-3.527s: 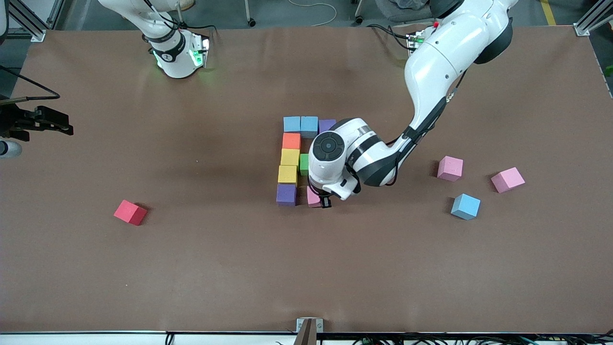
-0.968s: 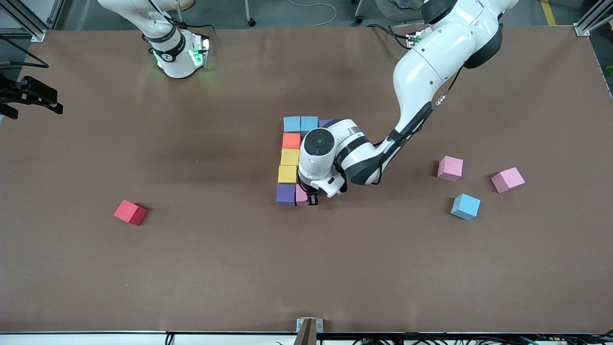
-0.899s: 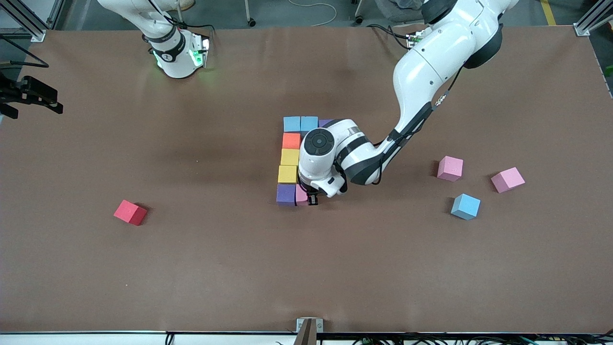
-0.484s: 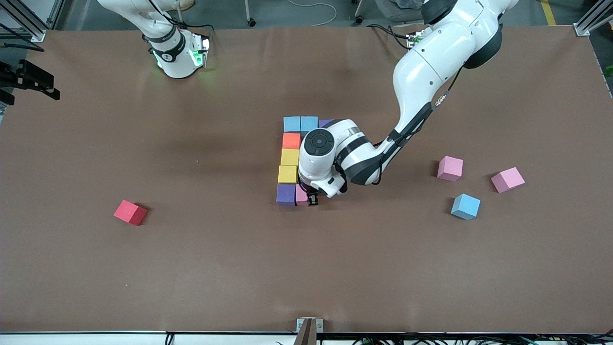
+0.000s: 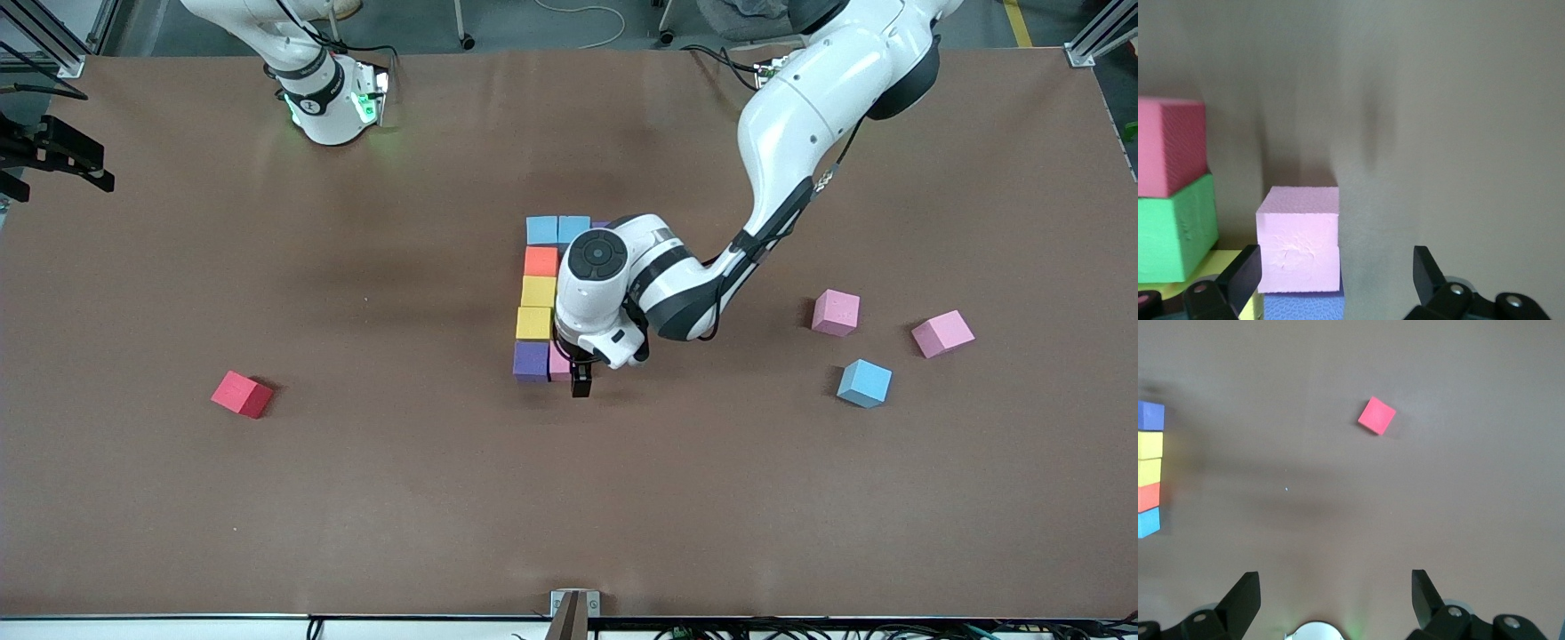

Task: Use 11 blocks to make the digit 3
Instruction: 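Lower and release the light pink block beside purple with the left gripper, then move the left gripper over the light blue block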

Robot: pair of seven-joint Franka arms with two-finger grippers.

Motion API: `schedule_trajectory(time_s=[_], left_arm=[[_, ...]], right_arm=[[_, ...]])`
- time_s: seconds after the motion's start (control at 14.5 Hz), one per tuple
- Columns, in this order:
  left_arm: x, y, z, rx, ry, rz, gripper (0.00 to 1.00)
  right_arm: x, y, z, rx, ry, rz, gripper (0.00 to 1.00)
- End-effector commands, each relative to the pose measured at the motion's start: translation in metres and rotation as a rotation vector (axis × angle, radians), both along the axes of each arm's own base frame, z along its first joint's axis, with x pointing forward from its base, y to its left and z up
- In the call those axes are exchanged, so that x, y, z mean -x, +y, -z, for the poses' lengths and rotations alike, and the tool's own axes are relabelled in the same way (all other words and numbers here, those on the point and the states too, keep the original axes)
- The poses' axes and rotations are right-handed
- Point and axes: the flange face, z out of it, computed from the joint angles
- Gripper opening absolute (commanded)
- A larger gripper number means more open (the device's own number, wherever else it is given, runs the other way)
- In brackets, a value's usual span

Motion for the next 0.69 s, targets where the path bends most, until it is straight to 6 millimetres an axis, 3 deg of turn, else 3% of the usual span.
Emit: schedule_trajectory(time_s=[0.0, 0.21, 0.35, 0.62], left_arm=[[0.002, 0.018, -0.052, -0.113, -0.024, 0.098, 1.00], [-0.019, 0.069, -0.096, -0.228, 0.000, 0.232, 1.00], [-0.031, 0.107, -0.114, -0.282, 0.037, 0.348, 1.00], [-0.042, 0.203, -0.137, -0.308, 0.087, 0.585, 1.00]], right_arm=[[0.004, 0.003, 0.000, -0.003, -0.018, -0.008, 1.00], [0.006, 0.005, 0.001, -0.017, -0.004, 0.004, 1.00], [0.008, 0.001, 0.005, -0.040, 0.012, 0.018, 1.00], [0.011, 0.005, 0.003, -0.039, 0.022, 0.057, 1.00]])
